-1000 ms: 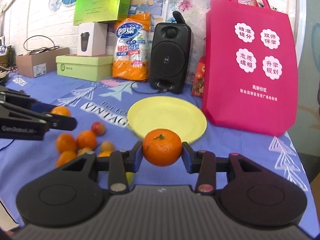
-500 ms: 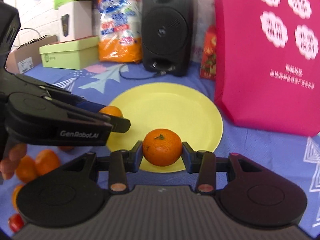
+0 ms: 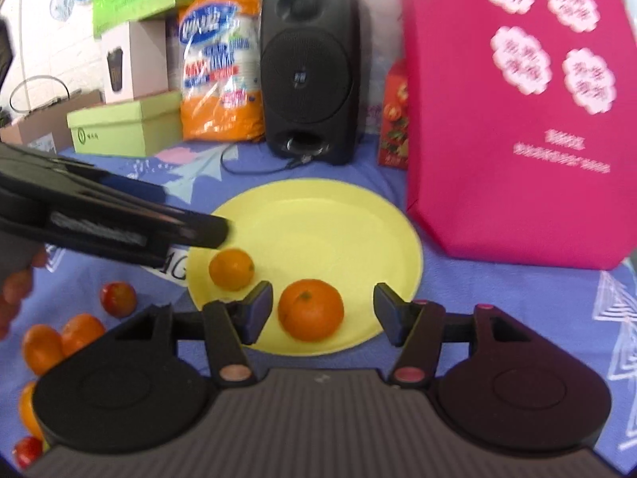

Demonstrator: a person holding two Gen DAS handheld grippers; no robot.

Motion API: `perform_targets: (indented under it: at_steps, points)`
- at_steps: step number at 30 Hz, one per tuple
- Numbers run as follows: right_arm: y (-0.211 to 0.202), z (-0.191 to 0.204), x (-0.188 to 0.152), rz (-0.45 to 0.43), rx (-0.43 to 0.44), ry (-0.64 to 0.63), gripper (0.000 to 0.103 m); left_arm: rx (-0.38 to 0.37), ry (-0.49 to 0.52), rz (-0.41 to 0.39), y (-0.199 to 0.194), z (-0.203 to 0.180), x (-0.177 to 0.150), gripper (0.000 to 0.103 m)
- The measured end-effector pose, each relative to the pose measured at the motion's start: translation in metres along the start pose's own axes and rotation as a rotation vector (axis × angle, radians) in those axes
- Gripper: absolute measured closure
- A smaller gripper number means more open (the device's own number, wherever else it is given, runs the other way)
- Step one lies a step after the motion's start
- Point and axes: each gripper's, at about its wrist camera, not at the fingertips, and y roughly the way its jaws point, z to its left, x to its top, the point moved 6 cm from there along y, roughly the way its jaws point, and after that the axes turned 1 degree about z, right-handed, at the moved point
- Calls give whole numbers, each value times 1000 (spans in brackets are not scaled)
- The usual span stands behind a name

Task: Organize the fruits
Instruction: 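Lower both held fruits onto the yellow plate and open both tools, then grasp a red plum with the left tool while the right tool grasps a green apple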

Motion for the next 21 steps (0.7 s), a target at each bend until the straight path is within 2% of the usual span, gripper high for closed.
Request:
perform_targets:
  at_steps: [4,8,12,15,21]
  points:
    - [-38,4,-13,-42,14,13,48,49,5,-62,-49,14,-23,26]
    - [-73,17,-34,-63,53,6,48,79,-23,-84,-88,23,-52,26]
    - [-96,39,-59,-49,108,-28,48,92,-47,-87,-122,23,-86,26]
    - [-109,57,-77,-35,131,-76,48,82,-33,-82,-140,12,-111,28]
    - [-111,71,-98,5,106,-128,48,38,83,-66,-152,-34,-150,28]
